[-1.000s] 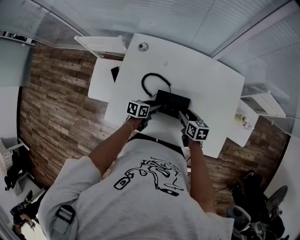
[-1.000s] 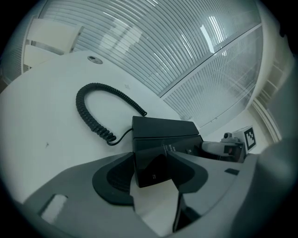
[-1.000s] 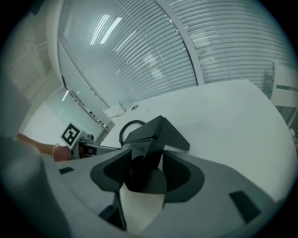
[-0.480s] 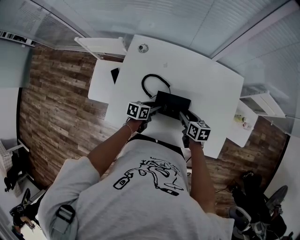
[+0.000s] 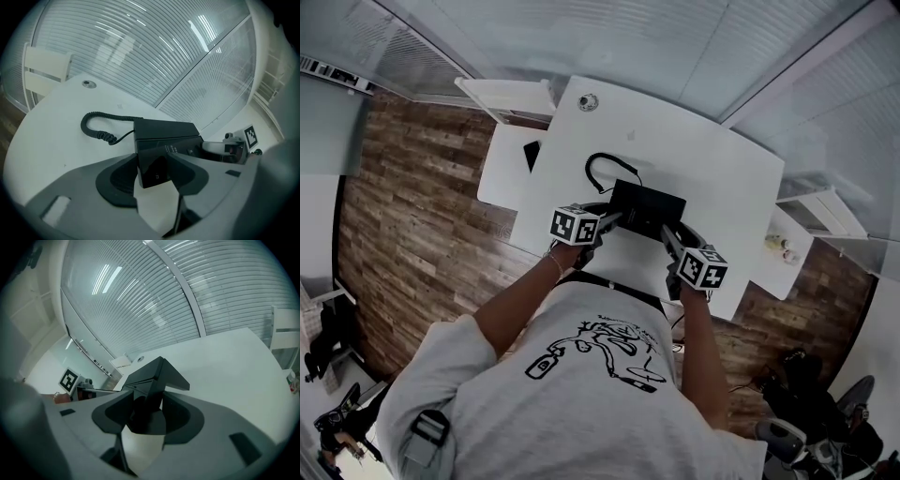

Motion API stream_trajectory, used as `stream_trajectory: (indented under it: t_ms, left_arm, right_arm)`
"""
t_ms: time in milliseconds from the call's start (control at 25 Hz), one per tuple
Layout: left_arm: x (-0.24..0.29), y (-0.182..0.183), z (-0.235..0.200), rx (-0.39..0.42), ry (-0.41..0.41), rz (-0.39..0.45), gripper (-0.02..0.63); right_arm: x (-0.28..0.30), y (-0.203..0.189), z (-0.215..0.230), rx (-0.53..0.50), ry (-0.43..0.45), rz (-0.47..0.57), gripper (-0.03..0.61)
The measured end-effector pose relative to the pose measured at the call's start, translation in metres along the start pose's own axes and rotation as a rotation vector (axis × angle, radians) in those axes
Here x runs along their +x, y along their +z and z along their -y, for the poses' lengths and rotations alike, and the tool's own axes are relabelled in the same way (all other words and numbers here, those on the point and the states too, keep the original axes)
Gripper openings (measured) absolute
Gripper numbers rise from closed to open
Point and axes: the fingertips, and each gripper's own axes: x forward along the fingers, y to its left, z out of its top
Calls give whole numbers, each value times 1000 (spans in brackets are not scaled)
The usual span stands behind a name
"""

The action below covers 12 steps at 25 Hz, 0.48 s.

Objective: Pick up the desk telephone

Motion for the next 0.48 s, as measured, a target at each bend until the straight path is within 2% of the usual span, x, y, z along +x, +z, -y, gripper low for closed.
stream_trajectory:
  t_ms: [480]
  left_arm:
    - [-37, 27, 42, 7, -25, 74, 189]
  right_arm:
    - [-44, 36, -31, -43, 10, 72, 184]
